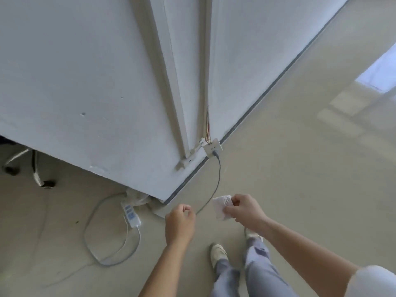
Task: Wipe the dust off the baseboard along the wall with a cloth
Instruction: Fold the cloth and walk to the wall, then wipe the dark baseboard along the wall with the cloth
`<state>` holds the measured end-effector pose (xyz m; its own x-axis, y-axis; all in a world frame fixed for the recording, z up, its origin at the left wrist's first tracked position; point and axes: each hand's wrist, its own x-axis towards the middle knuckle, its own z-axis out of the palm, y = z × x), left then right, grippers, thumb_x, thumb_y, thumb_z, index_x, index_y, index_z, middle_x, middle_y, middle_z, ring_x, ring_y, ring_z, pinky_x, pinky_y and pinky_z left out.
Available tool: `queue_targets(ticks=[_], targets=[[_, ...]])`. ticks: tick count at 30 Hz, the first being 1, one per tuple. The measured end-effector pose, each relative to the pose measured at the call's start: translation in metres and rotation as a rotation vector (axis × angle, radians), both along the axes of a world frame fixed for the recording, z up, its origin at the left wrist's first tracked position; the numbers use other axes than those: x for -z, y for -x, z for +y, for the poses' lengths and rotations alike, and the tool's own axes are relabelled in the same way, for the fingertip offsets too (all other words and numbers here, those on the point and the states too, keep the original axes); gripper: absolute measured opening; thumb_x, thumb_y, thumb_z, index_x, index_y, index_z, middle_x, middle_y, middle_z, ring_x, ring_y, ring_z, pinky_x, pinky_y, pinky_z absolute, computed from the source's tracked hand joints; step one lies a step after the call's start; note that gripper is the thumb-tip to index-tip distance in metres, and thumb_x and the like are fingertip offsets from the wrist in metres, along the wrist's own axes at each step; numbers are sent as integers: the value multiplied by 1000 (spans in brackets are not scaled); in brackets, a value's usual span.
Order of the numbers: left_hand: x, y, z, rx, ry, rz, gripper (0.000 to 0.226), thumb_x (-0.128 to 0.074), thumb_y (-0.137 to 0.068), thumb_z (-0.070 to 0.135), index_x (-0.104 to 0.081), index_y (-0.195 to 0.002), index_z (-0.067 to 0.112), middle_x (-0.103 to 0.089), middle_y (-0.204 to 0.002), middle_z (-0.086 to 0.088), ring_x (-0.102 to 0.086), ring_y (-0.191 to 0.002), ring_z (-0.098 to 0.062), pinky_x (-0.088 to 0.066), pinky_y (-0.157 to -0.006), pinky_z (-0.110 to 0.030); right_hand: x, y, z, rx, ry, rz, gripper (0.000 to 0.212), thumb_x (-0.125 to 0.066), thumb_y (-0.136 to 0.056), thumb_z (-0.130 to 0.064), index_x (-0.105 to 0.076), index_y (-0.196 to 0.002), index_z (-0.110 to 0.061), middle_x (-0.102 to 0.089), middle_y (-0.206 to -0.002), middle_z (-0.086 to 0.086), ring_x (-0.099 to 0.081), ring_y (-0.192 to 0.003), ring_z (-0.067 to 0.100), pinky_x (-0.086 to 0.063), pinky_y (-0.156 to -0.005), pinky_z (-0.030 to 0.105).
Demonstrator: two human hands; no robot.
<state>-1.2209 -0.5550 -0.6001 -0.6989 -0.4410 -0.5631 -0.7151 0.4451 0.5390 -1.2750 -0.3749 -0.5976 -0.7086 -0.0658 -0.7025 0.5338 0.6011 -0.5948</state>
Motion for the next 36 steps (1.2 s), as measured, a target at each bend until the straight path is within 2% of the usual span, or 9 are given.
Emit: queue_targets(ticks=[2, 5, 10, 18, 21, 24, 26, 31, 36], targets=[[44, 3, -13, 9, 68, 11, 21, -53, -90, 21, -66, -107, 16, -65, -111, -2, -53, -108, -23, -47, -87, -32, 54, 14, -15, -24, 6, -33, 35, -62, -53, -31, -60, -73, -2, -54, -62, 0, -49, -59, 17, -42, -57, 30], [107, 12, -33, 14, 134, 4, 24, -52, -91, 18, -63, -112, 16, -61, -113, -1, -50, -111, -22, -45, -86, -32, 128, 31, -33, -63, 3, -68, 26, -62, -54, -29, -59, -70, -9, -54, -62, 2, -49, -59, 18, -41, -57, 29], [262, 17, -51, -243, 120, -48, 30, -52, -90, 17, -60, -119, 12, -59, -125, -7, -51, -116, -25, -41, -91, -33, 283, 48, -57, -164, 18, -152, 19, -62, -63, -20, -61, -70, -3, -57, -60, 3, -50, -59, 18, -39, -56, 27], [437, 21, -90, -428, 190, 39, 55, -40, -97, 19, -28, -150, 9, -33, -153, -6, -31, -140, -20, -28, -114, -36, 462, 87, -113, -490, 92, -245, 12, -69, -69, -13, -67, -75, -3, -63, -63, 7, -57, -58, 20, -45, -58, 27], [470, 18, -104, -383, 267, 183, 52, -37, -100, 20, -28, -151, 12, -30, -154, 1, -31, -140, -15, -28, -116, -36, 502, 96, -137, -574, 171, -295, 9, -63, -73, -4, -58, -80, -3, -65, -60, 11, -57, -53, 24, -45, -50, 25], [486, 16, -105, -335, 243, 295, 46, -32, -104, 21, -31, -149, 15, -27, -144, 21, -21, -135, 7, -15, -112, -14, 531, 93, -160, -520, 295, -368, 13, -58, -75, 3, -50, -84, -1, -61, -66, 18, -62, -55, 31, -53, -54, 30], [488, 15, -108, -327, 175, 311, 45, -30, -105, 24, -29, -150, 18, -25, -140, 26, -19, -130, 15, -13, -107, -9, 545, 85, -174, -446, 370, -452, 14, -58, -75, 4, -50, -85, -1, -57, -75, 20, -66, -65, 37, -58, -60, 33], [473, 15, -122, -437, -75, 240, 46, -33, -103, 41, -37, -147, 29, -33, -148, 24, -28, -129, 13, -20, -103, -11, 573, 59, -203, -203, 561, -676, 19, -60, -82, 0, -59, -99, 6, -61, -95, 23, -65, -80, 34, -61, -72, 39], [472, 19, -116, -465, -126, 204, 51, -24, -101, 49, -35, -148, 32, -30, -150, 24, -24, -126, 17, -16, -100, -12, 592, 39, -229, 47, 695, -766, 43, -61, -87, -6, -48, -125, 7, -63, -111, 29, -69, -80, 33, -59, -61, 34]])
